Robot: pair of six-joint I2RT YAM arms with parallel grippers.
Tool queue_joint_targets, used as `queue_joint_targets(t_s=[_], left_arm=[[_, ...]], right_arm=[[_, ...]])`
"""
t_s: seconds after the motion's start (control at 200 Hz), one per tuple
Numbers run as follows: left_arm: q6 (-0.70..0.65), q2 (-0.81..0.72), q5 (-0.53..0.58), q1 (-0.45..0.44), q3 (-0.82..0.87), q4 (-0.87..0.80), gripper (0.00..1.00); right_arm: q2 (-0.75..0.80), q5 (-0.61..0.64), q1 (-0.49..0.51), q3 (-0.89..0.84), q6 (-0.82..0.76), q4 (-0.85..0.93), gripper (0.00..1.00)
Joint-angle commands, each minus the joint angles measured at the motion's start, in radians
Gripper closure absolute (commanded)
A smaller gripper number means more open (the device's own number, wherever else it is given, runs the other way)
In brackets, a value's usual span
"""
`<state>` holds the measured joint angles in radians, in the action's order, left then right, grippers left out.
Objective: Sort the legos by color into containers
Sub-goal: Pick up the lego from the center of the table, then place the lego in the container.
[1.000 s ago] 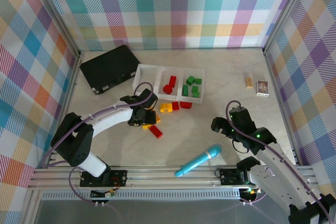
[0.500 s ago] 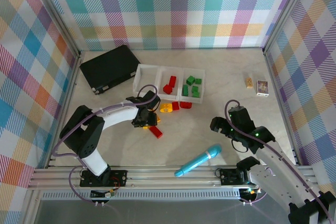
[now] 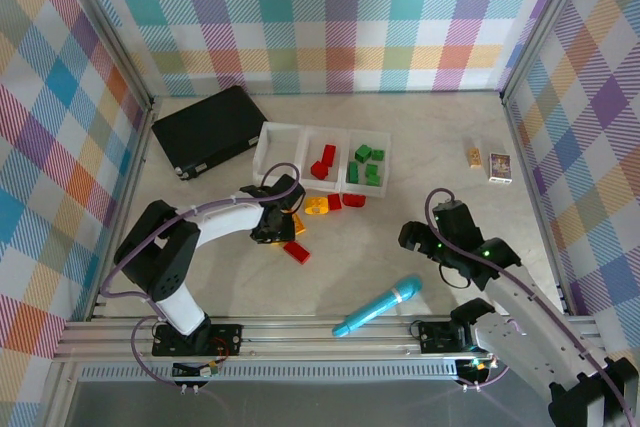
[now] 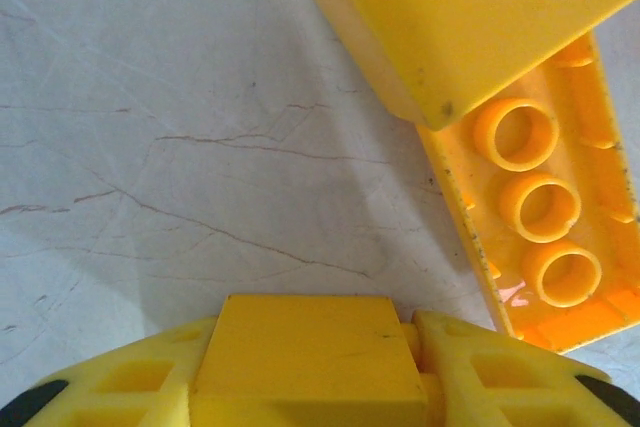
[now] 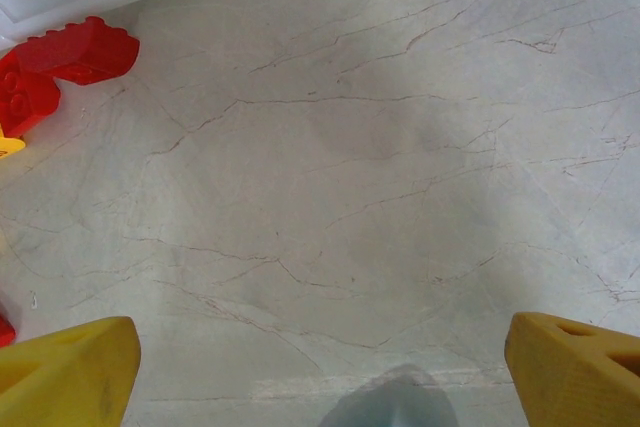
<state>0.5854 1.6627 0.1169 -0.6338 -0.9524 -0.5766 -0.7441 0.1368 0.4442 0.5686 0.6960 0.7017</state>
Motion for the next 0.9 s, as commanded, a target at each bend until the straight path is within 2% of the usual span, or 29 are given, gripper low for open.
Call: queue_joint_targets(t_s=[0.0,0.13,0.23,0.365,0.48,0.66,0.895], left_arm=[[-0.03,-0.076,0.034,0.013,-0.053,-0.065,0.78],[-0.073,-0.159,0.087,0.025,-0.172,-0.108,0.77],[-0.142,-0.133,0.088,0.081,-0.315,-0.141,0.78],[-0.195,-0.009,0.013,0.196,-0.522,-0.16,0.83],[-0.234,0.138,-0.011,0.25,-0.714,-0.178,0.84],[-0.262,0.336,-0.023,0.266,-0.912,-0.19,0.83],[-0.262,0.533,-0.019,0.269,-1.029,-0.194,0.83]], right_arm=[[-0.006,-0.003,-0.006,0.029,0.001,-0.013,0.06],[-0.034,0.002,-0.005,0.043,-0.008,-0.033,0.06],[-0.066,-0.002,-0.006,0.06,-0.015,-0.051,0.06],[-0.106,-0.034,-0.005,0.073,-0.018,-0.079,0.06],[-0.128,-0.049,-0.006,0.078,-0.029,-0.085,0.06],[-0.151,-0.072,-0.006,0.084,-0.057,-0.079,0.06],[-0.185,-0.065,-0.007,0.094,-0.098,-0.071,0.06]])
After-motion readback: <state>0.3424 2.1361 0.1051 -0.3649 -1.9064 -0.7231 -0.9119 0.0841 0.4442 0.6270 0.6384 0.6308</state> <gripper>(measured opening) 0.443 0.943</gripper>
